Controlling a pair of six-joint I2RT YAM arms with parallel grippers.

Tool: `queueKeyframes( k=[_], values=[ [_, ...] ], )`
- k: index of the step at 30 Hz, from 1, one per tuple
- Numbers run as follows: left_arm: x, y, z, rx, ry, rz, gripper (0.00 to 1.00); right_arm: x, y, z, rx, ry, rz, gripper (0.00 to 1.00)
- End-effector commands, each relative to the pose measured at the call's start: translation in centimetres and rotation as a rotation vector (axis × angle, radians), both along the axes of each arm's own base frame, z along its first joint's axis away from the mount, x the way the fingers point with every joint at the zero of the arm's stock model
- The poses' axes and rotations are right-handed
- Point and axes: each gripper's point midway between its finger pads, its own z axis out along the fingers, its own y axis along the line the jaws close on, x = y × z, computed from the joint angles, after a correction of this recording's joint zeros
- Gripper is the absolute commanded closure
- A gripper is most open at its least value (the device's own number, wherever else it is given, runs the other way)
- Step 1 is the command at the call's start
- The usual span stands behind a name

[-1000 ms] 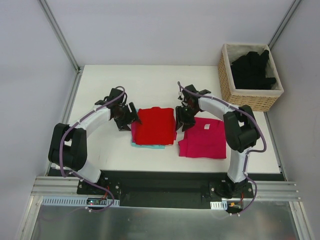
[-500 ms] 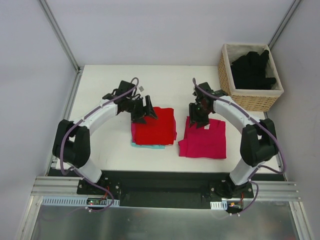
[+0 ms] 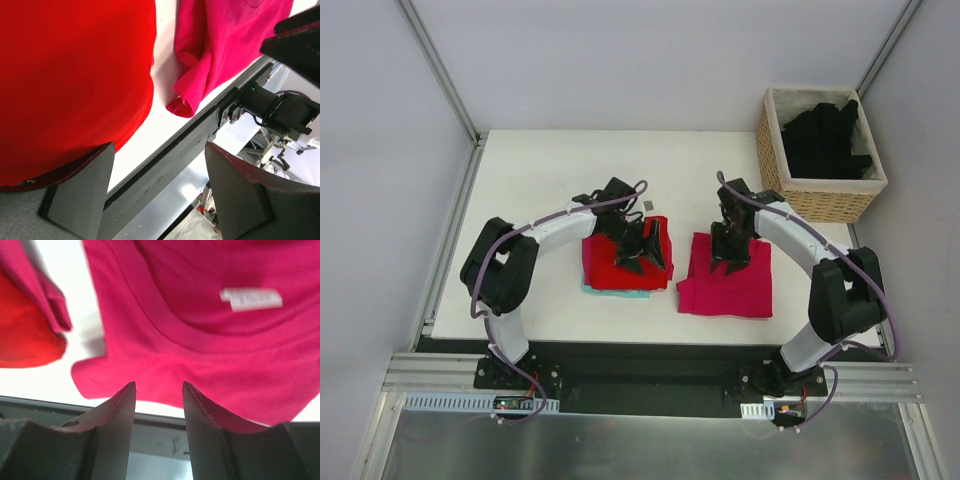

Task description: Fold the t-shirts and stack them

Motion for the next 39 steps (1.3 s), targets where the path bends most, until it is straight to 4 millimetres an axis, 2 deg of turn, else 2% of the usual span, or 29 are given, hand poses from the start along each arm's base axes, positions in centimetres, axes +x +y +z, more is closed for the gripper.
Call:
queueKeyframes(
  k=[1, 5, 9, 15, 16, 19, 21, 25, 27, 33, 39],
  values=[
    [-0.2, -1.3, 0.5, -0.042, -0.011, -0.067, 0.28, -3.4, -1.3, 0.6, -0.032, 0.066, -0.075, 0.55],
    [-0.6, -1.8, -0.1, -0.037, -0.001, -0.087, 0.29, -4.7, -1.8, 0.6, -0.028, 0.059, -0.083, 0.55],
    [-1.0, -2.7, -0.9, -0.033, 0.023, -0.114, 0.31, -4.6, -0.4, 0.9, 0.023, 0.039, -0.063, 0.56],
    [-0.7, -4.9, -0.2, -0.074, 0.024, -0.152, 0.37, -4.0, 1.5, 0.8, 0.038, 0.045, -0.018, 0.57],
    [-0.4, -5.5, 0.4, -0.090, 0.012, -0.159, 0.39, -4.0, 1.7, 0.8, 0.040, 0.049, -0.012, 0.57],
    [-0.2, -6.2, 0.9, -0.102, 0.016, -0.158, 0.40, -3.7, 2.1, 0.6, 0.039, 0.059, 0.002, 0.57],
    [-0.2, -6.1, 1.0, -0.100, 0.029, -0.147, 0.40, -3.6, 2.4, 0.7, 0.043, 0.057, 0.010, 0.57],
    [-0.9, -5.0, -0.3, -0.037, 0.048, -0.120, 0.41, -3.6, 2.4, 0.6, 0.041, 0.061, 0.025, 0.57],
    [-0.9, -4.8, -0.1, -0.028, 0.042, -0.114, 0.42, -3.6, 2.3, 0.6, 0.037, 0.064, 0.033, 0.57],
    [0.3, -5.2, 1.8, -0.041, -0.028, -0.098, 0.42, -3.1, 2.1, 0.9, 0.024, 0.050, 0.055, 0.57],
    [2.8, -4.2, 4.5, -0.051, -0.144, -0.049, 0.43, -2.6, 2.4, 1.2, 0.030, 0.043, 0.072, 0.58]
  ],
)
